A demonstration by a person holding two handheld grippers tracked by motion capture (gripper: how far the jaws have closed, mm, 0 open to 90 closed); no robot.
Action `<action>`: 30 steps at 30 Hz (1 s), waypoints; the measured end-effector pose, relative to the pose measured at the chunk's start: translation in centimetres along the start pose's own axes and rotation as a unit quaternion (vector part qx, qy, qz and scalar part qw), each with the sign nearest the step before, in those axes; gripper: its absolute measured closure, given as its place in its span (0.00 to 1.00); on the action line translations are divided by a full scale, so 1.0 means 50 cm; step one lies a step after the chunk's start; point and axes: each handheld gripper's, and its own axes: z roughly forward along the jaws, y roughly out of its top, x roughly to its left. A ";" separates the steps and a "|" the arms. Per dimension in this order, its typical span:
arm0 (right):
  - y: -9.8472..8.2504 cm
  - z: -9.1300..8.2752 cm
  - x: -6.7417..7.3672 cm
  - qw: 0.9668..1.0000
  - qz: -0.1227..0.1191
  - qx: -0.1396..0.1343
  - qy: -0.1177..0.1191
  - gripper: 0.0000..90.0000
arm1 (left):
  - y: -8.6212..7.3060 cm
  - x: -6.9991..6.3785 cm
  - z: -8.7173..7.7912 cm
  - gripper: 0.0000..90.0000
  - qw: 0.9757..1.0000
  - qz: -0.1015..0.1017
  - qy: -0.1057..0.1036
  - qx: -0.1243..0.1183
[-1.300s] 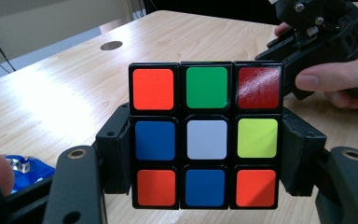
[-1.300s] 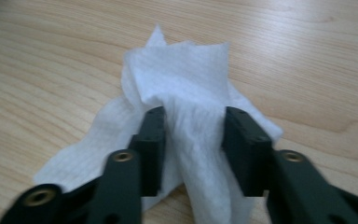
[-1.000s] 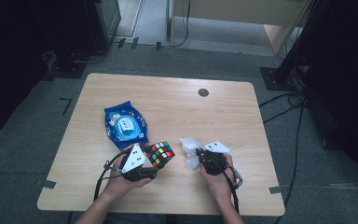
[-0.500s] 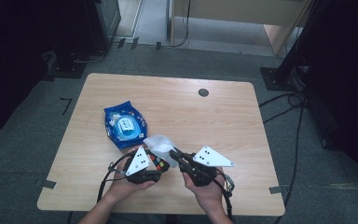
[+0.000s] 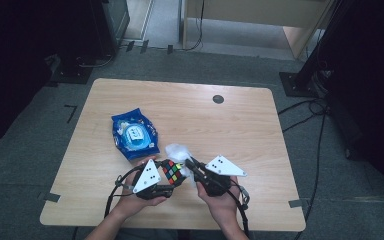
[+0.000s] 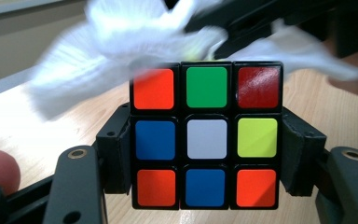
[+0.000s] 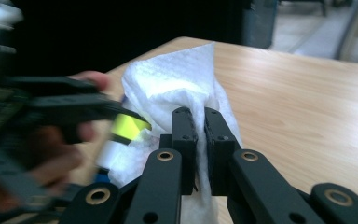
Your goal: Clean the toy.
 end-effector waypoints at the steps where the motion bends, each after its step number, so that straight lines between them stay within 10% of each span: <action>1: -0.003 0.001 -0.009 1.000 0.007 0.002 -0.008 0.95 | 0.002 0.000 -0.001 0.38 1.000 0.000 0.001 -0.002; 9: -0.024 -0.001 -0.070 0.997 0.051 0.026 -0.050 0.99 | 0.003 0.014 -0.009 0.38 1.000 -0.009 0.007 -0.005; 16: 0.023 -0.035 -0.010 0.999 0.021 -0.035 0.015 0.99 | -0.004 0.009 0.004 0.38 1.000 -0.008 0.010 0.010; 21: 0.026 -0.024 0.039 0.998 -0.008 -0.028 0.049 0.99 | 0.002 -0.003 0.005 0.38 1.000 0.000 0.002 0.006; 30: 0.003 -0.012 0.006 1.000 -0.001 -0.016 0.006 0.99 | 0.010 0.000 -0.004 0.38 1.000 -0.007 -0.001 -0.003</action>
